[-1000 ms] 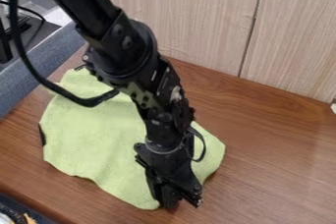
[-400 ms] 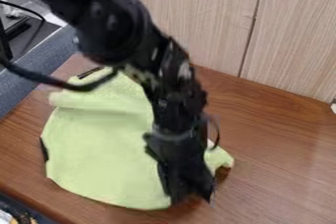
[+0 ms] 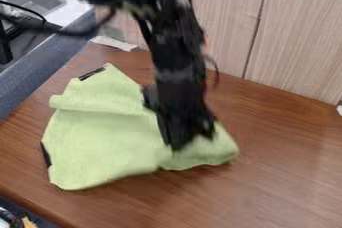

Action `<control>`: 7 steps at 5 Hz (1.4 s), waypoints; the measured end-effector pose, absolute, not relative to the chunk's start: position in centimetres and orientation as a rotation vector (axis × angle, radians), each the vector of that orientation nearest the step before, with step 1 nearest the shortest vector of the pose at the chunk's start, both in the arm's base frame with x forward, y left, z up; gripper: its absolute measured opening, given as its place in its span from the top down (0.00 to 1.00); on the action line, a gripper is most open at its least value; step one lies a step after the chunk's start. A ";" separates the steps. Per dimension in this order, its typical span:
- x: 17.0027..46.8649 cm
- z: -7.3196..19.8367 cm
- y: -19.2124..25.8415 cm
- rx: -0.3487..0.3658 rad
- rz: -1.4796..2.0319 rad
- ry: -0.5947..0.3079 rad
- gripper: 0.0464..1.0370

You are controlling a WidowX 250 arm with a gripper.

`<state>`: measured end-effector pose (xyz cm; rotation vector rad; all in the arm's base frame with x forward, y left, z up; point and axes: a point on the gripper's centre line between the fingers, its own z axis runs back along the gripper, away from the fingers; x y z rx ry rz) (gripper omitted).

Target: Fold the cloth bottom right to the upper left

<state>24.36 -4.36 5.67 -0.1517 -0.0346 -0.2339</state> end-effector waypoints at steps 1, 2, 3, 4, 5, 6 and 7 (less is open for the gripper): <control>25.9 6.0 -1.1 -0.152 -0.158 -0.021 0.98; 26.6 5.0 2.0 -0.131 -0.095 0.007 0.98; 27.0 3.5 3.4 -0.077 -0.100 0.038 0.98; 27.1 1.5 4.5 -0.072 -0.109 0.055 0.98; 27.3 -0.9 5.9 -0.012 -0.095 0.078 0.98; 27.5 -1.8 6.2 0.014 -0.077 0.076 0.96; 28.3 -1.7 5.9 0.013 -0.061 0.053 0.80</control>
